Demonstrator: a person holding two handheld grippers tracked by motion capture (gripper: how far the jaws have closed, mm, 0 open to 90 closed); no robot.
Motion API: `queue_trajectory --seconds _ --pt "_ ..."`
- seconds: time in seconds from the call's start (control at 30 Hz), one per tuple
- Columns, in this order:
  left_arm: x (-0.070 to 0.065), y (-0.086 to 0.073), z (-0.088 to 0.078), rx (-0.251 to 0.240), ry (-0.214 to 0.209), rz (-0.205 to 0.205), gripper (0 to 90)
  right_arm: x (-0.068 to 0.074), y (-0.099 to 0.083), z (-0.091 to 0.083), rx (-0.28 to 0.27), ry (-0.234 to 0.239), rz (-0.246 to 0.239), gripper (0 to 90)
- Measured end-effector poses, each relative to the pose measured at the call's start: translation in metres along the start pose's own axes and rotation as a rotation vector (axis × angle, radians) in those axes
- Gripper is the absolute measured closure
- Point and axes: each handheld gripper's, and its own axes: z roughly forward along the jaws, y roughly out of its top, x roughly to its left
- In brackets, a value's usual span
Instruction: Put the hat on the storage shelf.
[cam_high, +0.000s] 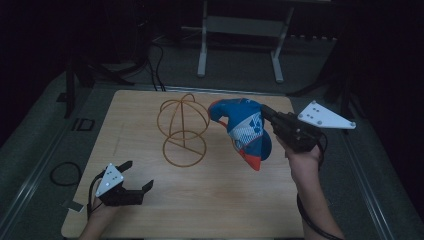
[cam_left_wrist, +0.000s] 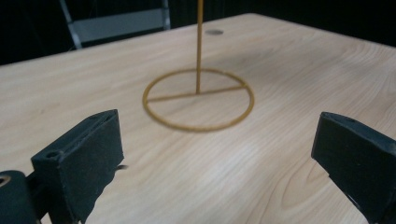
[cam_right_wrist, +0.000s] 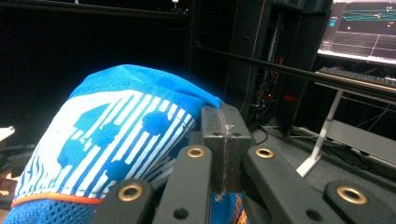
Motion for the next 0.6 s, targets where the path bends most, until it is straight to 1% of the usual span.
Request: queue_trajectory --seconds 0.03,0.1,0.17,0.2,0.23,0.27,0.33,0.47,0.6 --pt "0.0 -0.004 -0.001 -0.001 0.008 0.007 2.5 0.0 0.001 0.002 -0.001 0.001 -0.002 90.0" --pt "0.001 -0.009 -0.002 0.008 0.016 0.005 2.5 -0.001 0.004 0.007 0.001 0.001 -0.006 90.0" --pt "0.001 -0.012 -0.003 0.006 0.031 0.004 2.5 -0.001 0.008 0.014 0.003 0.008 0.0 90.0" --pt "0.001 -0.012 -0.003 0.006 0.031 0.004 2.5 -0.001 0.008 0.014 0.003 0.008 0.0 90.0" --pt "0.002 -0.014 -0.005 -0.002 0.039 -0.005 2.5 -0.001 0.009 0.017 0.004 0.007 0.001 90.0" --pt "0.002 -0.015 -0.005 -0.002 0.04 -0.01 2.5 -0.001 0.011 0.022 0.007 0.01 -0.003 90.0" --pt "0.003 -0.018 -0.007 0.001 0.046 -0.013 2.5 -0.001 0.013 0.028 0.015 0.009 -0.007 90.0" --pt "0.005 -0.02 -0.009 -0.007 0.052 -0.036 2.5 -0.001 0.021 0.04 0.021 0.009 -0.01 90.0" --pt "0.007 -0.022 -0.012 -0.011 0.055 -0.043 2.5 -0.002 0.03 0.056 0.02 0.005 -0.01 90.0"
